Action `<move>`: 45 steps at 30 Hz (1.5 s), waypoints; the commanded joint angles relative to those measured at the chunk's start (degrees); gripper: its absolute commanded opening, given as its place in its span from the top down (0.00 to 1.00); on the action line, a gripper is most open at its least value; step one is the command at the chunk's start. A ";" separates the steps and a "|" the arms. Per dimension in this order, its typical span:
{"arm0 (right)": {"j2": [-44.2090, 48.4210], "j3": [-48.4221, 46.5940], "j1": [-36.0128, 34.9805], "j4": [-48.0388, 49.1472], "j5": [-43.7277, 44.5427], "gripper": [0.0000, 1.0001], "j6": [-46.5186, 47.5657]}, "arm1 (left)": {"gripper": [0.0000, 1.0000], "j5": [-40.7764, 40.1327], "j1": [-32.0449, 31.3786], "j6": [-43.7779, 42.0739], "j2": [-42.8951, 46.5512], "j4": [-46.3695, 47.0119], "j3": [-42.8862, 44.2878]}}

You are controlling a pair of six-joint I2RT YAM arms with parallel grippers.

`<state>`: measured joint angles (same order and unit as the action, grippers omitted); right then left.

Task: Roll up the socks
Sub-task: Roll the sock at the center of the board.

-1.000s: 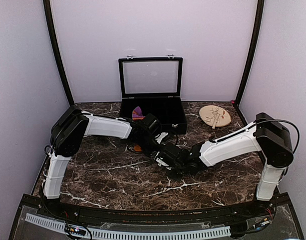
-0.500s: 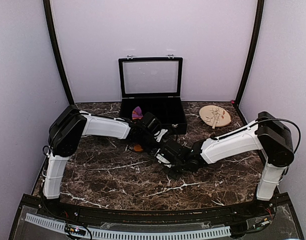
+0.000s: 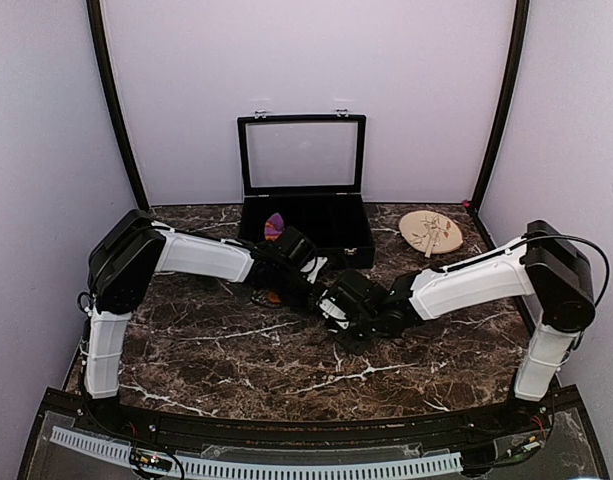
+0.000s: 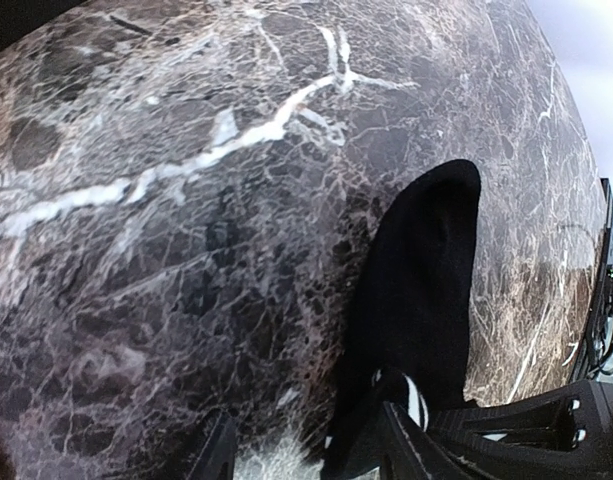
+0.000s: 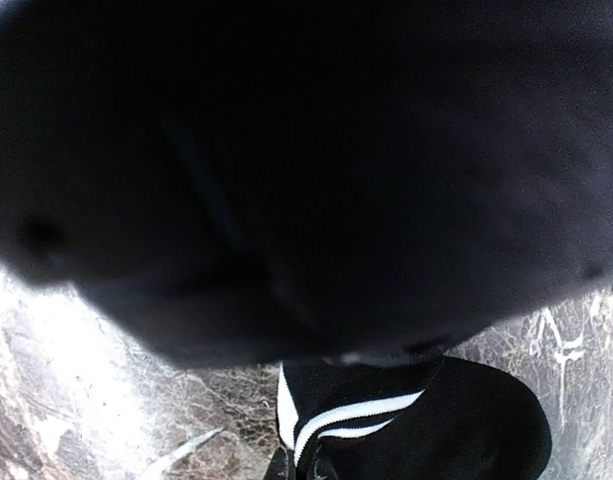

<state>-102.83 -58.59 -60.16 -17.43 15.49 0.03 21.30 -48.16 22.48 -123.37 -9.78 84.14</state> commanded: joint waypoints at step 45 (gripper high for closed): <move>8.74 8.13 16.66 4.60 -37.60 1.00 -14.85 | 0.48 0.08 -1.14 1.11 1.86 2.63 -3.23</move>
<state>-95.92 -51.70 -45.41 -15.81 -17.06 -11.42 21.61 -48.88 23.62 -122.78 -6.90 82.39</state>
